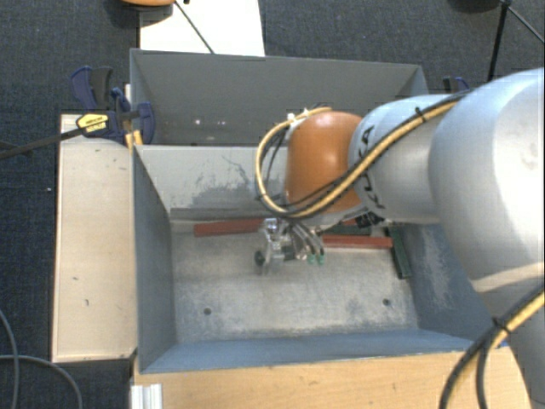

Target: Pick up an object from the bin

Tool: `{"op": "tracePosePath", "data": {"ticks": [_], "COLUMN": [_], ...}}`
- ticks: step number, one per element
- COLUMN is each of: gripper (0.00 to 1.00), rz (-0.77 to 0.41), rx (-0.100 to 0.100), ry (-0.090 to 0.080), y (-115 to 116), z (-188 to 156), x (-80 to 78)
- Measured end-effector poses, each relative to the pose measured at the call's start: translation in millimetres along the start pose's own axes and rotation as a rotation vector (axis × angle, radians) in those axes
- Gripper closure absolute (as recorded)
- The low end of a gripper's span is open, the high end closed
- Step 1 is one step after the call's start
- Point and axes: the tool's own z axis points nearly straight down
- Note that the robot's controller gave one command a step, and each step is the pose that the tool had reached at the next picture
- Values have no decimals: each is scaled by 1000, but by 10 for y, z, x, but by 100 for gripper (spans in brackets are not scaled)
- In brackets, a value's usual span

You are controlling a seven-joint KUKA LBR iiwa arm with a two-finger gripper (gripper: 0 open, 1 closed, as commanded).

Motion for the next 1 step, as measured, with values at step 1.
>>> {"op": "tracePosePath", "data": {"ticks": [1], "gripper": [100], "rz": [1], "rx": [0], "ry": [0], "y": [-1], "z": [0], "x": [0]}}
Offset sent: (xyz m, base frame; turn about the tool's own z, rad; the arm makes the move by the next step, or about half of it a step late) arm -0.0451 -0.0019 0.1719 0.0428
